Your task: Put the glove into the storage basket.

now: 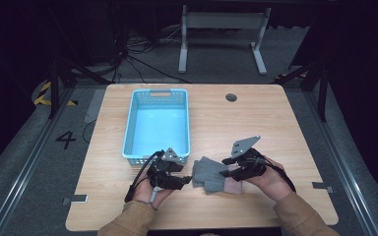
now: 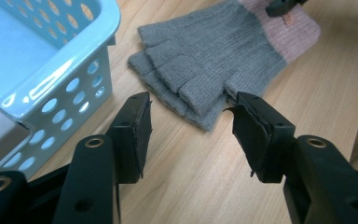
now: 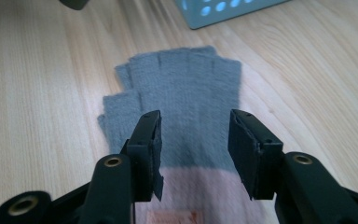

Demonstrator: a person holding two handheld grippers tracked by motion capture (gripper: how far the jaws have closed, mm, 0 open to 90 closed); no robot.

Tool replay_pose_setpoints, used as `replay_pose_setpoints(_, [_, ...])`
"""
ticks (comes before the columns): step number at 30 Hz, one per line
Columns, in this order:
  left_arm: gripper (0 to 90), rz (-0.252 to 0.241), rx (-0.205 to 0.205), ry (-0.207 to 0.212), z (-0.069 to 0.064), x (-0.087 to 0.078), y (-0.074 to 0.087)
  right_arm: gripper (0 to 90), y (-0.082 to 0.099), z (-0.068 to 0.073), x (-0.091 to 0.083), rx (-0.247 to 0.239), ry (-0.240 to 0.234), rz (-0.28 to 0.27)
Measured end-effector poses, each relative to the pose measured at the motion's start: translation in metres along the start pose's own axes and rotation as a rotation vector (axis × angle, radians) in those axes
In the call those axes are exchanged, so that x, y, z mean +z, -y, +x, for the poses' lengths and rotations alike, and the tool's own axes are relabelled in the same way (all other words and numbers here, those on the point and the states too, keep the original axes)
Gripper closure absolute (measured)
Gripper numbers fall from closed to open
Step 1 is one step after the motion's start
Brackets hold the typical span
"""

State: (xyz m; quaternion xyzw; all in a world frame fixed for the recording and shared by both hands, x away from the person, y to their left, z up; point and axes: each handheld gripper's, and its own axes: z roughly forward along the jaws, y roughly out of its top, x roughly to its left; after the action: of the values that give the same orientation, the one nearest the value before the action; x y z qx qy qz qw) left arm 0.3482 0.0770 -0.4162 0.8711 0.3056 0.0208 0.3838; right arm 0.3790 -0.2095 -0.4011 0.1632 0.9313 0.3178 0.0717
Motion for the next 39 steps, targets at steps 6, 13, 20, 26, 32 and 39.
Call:
replay_pose_setpoints(6, [48.9,0.003,-0.004,0.023,-0.002,-0.001,-0.003,55.3,0.014,-0.007,-0.016,0.069,0.037,-0.003])
replay_pose_setpoints(13, [48.5,0.013,-0.007,0.028,-0.002,0.005,-0.006,56.5,0.034,-0.014,-0.028,0.139,0.058,0.010])
replay_pose_setpoints(20, [51.1,0.027,0.025,0.059,-0.002,0.012,-0.007,56.3,0.053,-0.018,-0.035,0.193,0.087,0.043])
replay_pose_setpoints(26, [52.6,0.056,0.024,0.051,0.000,0.018,-0.006,56.2,0.060,-0.021,-0.033,0.197,0.090,0.071])
replay_pose_setpoints(32, [57.3,0.077,0.013,0.027,0.001,0.021,-0.007,55.7,0.066,-0.024,-0.026,0.220,0.085,0.124])
replay_pose_setpoints(39, [57.3,0.091,0.025,0.022,-0.001,0.029,-0.006,55.0,0.064,-0.021,-0.021,0.201,0.072,0.126])
